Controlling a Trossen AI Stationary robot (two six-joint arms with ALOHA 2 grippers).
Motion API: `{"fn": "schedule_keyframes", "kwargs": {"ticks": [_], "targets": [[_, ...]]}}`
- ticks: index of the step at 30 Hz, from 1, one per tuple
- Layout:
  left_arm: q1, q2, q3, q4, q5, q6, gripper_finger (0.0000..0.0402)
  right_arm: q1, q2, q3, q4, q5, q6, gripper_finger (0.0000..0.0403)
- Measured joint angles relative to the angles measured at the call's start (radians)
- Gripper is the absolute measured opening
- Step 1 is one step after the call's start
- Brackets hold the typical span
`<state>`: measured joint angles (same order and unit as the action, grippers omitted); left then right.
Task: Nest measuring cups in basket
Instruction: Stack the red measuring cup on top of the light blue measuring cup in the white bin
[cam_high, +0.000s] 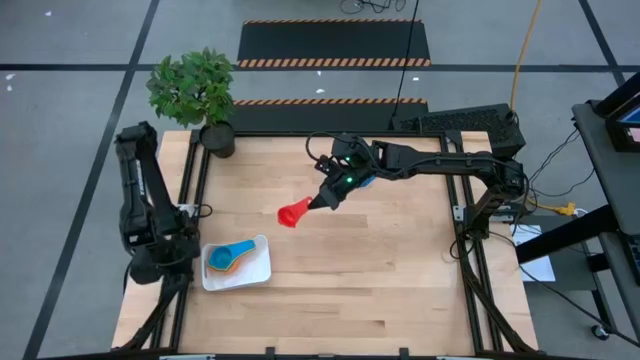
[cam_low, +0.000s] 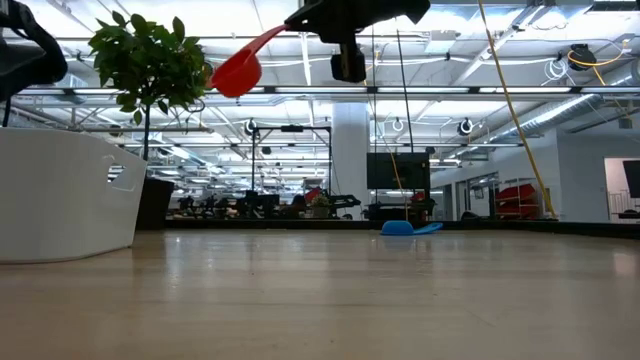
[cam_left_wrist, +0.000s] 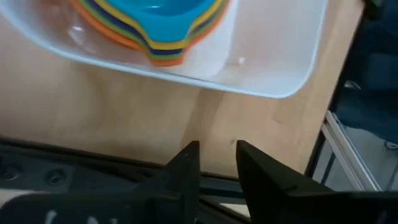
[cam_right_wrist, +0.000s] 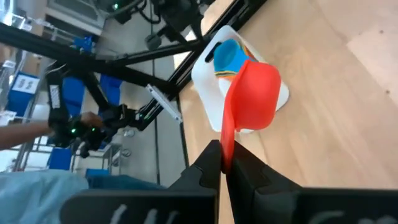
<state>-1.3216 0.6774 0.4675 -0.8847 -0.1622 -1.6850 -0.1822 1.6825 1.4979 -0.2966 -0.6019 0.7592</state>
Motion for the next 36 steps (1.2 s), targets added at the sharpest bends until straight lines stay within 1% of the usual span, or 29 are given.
{"fn": "schedule_keyframes", "kwargs": {"ticks": [2, 5, 8, 10, 12, 14, 18, 23, 28, 30, 34, 36], "targets": [[0.001, 0.03, 0.0, 0.002, 0.0, 0.004, 0.0099, 0.0, 0.0, -0.004, 0.013, 0.014, -0.004, 0.0], [0.001, 0.081, 0.0, 0.002, 0.001, 0.004, 0.0095, -0.002, 0.0, -0.041, 0.091, 0.03, 0.019, 0.0], [0.009, 0.14, 0.0, 0.001, 0.001, -0.009, 0.0095, -0.002, 0.0, -0.09, 0.201, 0.033, 0.082, 0.0], [0.034, 0.174, 0.0, 0.002, 0.0, -0.037, 0.0094, -0.002, 0.0, -0.127, 0.285, 0.035, 0.135, 0.0], [0.063, 0.202, 0.0, 0.003, 0.002, -0.073, 0.0095, -0.002, 0.0, -0.167, 0.359, 0.057, 0.187, 0.0], [0.091, 0.222, 0.0, 0.01, 0.002, -0.078, 0.0094, 0.001, 0.001, -0.197, 0.421, 0.079, 0.233, 0.0], [0.147, 0.247, 0.0, 0.027, -0.004, 0.007, 0.0094, 0.002, 0.0, -0.224, 0.509, 0.082, 0.283, 0.0], [0.222, 0.259, 0.0, 0.027, -0.056, 0.103, 0.0095, 0.001, 0.001, -0.23, 0.509, 0.08, 0.303, 0.0], [0.325, 0.259, 0.0, 0.048, -0.079, 0.241, 0.0095, 0.0, 0.001, -0.23, 0.509, 0.079, 0.349, 0.0], [0.371, 0.259, 0.0, 0.074, -0.106, 0.309, 0.0095, 0.0, 0.001, -0.23, 0.509, 0.077, 0.365, 0.0], [0.475, 0.262, 0.0, 0.144, -0.192, 0.448, 0.0095, 0.007, 0.001, -0.23, 0.509, 0.077, 0.405, 0.0], [0.534, 0.273, 0.0, 0.178, -0.214, 0.516, 0.0095, 0.008, 0.001, -0.23, 0.509, 0.073, 0.43, 0.0]]}}
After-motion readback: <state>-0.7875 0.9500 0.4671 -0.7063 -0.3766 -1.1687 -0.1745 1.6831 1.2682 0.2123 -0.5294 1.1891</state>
